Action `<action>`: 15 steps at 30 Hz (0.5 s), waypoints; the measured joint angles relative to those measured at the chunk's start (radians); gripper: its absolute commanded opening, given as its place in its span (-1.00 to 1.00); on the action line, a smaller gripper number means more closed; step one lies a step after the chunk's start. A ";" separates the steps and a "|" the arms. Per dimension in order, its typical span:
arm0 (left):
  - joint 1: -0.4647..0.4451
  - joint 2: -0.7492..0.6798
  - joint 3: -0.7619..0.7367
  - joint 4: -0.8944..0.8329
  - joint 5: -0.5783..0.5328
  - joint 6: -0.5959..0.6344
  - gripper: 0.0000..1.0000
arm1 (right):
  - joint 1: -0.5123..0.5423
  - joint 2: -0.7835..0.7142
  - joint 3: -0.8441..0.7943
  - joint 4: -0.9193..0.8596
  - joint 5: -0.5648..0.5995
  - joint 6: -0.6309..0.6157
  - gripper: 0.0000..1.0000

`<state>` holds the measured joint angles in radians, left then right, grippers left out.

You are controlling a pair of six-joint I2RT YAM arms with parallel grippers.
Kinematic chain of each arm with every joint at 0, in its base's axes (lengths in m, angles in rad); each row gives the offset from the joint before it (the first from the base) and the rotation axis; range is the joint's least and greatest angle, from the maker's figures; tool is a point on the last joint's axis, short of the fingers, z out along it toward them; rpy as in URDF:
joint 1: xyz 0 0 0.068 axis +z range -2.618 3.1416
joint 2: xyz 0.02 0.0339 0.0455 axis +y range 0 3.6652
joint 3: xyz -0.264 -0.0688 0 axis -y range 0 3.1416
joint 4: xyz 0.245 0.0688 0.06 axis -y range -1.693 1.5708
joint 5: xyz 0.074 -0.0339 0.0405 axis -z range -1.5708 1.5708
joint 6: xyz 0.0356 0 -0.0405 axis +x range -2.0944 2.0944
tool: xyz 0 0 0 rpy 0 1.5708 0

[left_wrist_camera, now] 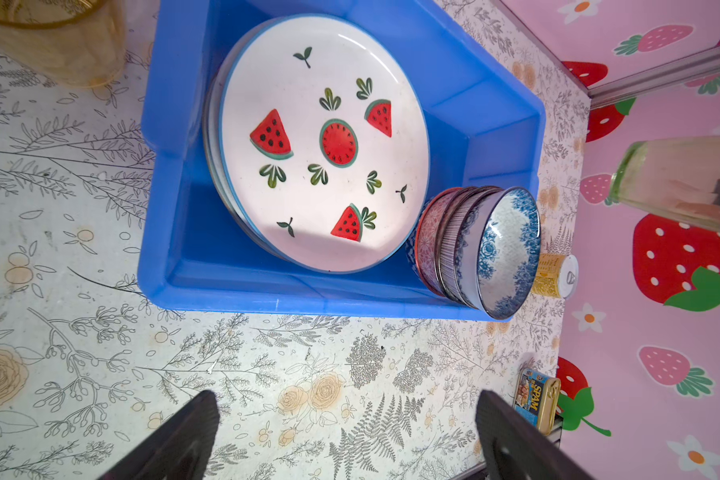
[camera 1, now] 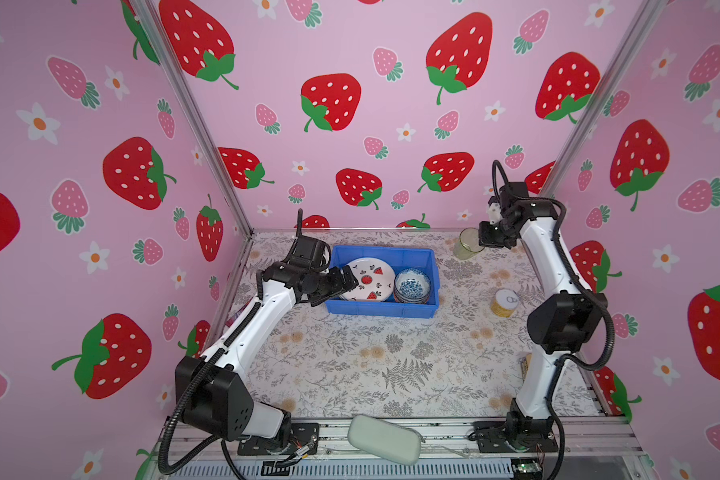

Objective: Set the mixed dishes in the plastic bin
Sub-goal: 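Grasp the green glass cup with the right gripper and lift it, then carry the green glass cup over the bin with the right gripper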

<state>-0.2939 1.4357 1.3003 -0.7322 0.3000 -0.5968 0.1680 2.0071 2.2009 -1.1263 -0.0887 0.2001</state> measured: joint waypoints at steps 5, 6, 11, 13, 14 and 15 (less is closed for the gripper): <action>0.010 -0.007 0.000 -0.009 -0.001 0.004 0.98 | 0.069 0.035 0.152 -0.046 -0.011 0.008 -0.87; 0.013 -0.011 0.000 -0.011 -0.001 0.005 0.98 | 0.085 0.048 0.177 -0.050 -0.013 0.010 -0.86; 0.025 -0.035 0.000 -0.023 -0.002 0.010 0.98 | 0.153 0.111 0.218 -0.050 -0.033 0.028 -0.87; 0.028 -0.041 0.000 -0.029 -0.002 0.011 0.98 | 0.175 0.141 0.218 -0.049 -0.041 0.038 -0.87; 0.029 -0.044 0.000 -0.030 -0.002 0.011 0.98 | 0.186 0.156 0.218 -0.049 -0.044 0.041 -0.86; 0.030 -0.045 0.000 -0.031 -0.003 0.011 0.98 | 0.195 0.169 0.218 -0.048 -0.045 0.043 -0.87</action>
<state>-0.2642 1.3903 1.3003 -0.7628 0.2970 -0.5858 0.3634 2.1765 2.4191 -1.1744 -0.1341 0.2428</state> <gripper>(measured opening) 0.990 0.078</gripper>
